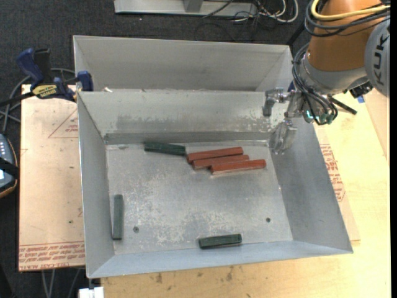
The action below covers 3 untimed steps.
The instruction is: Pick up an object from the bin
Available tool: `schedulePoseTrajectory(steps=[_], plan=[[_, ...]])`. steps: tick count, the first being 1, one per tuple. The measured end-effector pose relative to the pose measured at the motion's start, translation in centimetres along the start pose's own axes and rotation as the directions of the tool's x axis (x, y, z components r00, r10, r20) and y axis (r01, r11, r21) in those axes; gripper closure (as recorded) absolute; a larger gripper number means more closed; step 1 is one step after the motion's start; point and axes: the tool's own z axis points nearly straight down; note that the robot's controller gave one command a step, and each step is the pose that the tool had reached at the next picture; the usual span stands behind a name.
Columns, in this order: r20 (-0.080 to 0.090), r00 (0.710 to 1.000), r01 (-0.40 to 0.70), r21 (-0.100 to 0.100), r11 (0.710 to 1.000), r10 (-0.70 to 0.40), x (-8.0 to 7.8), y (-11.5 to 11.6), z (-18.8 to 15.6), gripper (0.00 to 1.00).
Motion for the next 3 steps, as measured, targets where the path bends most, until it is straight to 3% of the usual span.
schedulePoseTrajectory(steps=[1,2,3], plan=[[-0.001,0.99,-0.141,-0.002,0.99,0.141,0.61,5.88,9.77,0.0],[0.007,0.99,-0.143,0.0,0.99,0.143,0.43,5.6,9.34,1.0],[0.007,0.99,-0.143,0.0,0.99,0.143,0.43,5.59,9.34,0.0]])
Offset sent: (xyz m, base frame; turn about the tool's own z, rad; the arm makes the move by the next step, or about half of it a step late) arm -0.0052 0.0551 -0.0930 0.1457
